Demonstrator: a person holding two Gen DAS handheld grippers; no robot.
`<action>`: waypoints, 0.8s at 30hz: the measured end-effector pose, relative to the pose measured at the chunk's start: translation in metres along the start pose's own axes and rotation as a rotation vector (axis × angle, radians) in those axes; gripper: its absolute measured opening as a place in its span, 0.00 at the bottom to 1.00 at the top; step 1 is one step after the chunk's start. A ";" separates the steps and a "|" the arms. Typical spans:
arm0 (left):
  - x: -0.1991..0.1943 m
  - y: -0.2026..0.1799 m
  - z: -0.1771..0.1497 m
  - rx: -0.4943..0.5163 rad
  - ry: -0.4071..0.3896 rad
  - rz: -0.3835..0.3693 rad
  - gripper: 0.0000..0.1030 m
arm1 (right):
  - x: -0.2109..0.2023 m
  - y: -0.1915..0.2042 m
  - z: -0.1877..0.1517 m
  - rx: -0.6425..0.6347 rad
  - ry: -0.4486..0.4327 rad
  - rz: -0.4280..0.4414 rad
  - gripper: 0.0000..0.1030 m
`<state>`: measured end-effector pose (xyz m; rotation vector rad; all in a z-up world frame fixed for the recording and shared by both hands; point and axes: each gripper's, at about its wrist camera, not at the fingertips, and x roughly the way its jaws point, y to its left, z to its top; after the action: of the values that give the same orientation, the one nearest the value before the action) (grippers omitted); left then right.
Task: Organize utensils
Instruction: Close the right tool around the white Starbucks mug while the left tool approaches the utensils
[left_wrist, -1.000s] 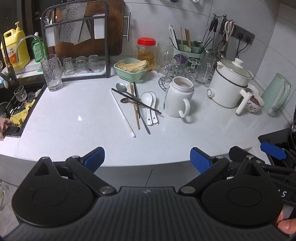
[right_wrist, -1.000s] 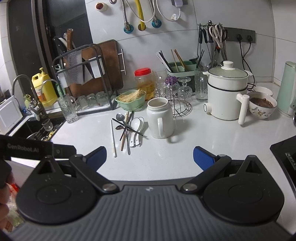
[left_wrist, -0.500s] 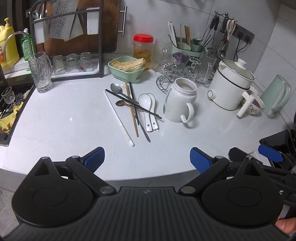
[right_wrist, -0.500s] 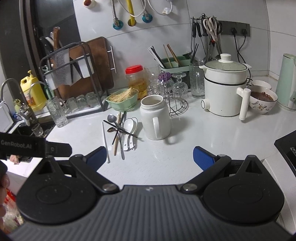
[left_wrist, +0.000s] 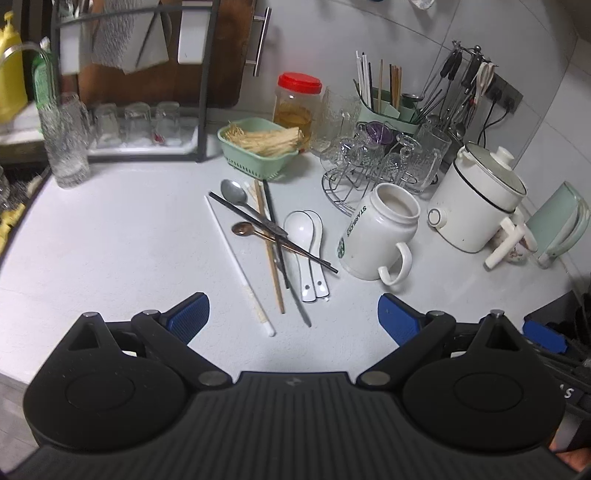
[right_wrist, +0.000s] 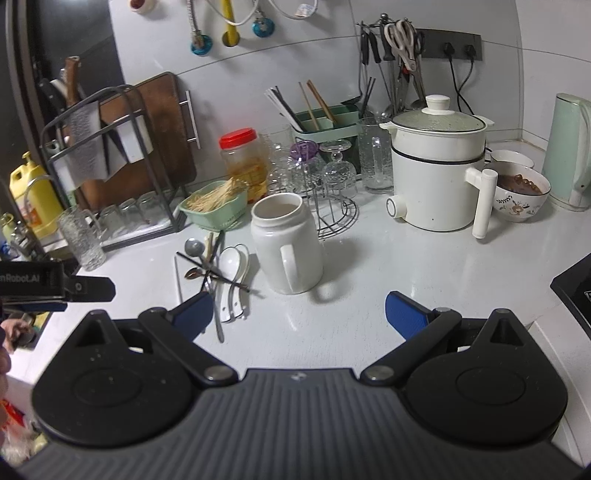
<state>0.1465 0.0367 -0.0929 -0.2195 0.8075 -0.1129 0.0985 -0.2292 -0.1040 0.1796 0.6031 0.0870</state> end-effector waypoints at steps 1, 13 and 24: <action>0.005 0.001 0.001 -0.007 0.004 -0.011 0.96 | 0.005 0.000 0.001 0.005 0.004 -0.013 0.98; 0.077 0.039 0.027 -0.097 0.047 -0.070 0.93 | 0.060 0.008 0.014 0.001 0.020 -0.015 0.99; 0.145 0.063 0.052 -0.157 0.139 -0.166 0.74 | 0.109 0.023 0.028 -0.030 0.027 -0.009 0.98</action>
<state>0.2848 0.0790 -0.1746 -0.4309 0.9367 -0.2235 0.2038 -0.1958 -0.1375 0.1468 0.6287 0.0899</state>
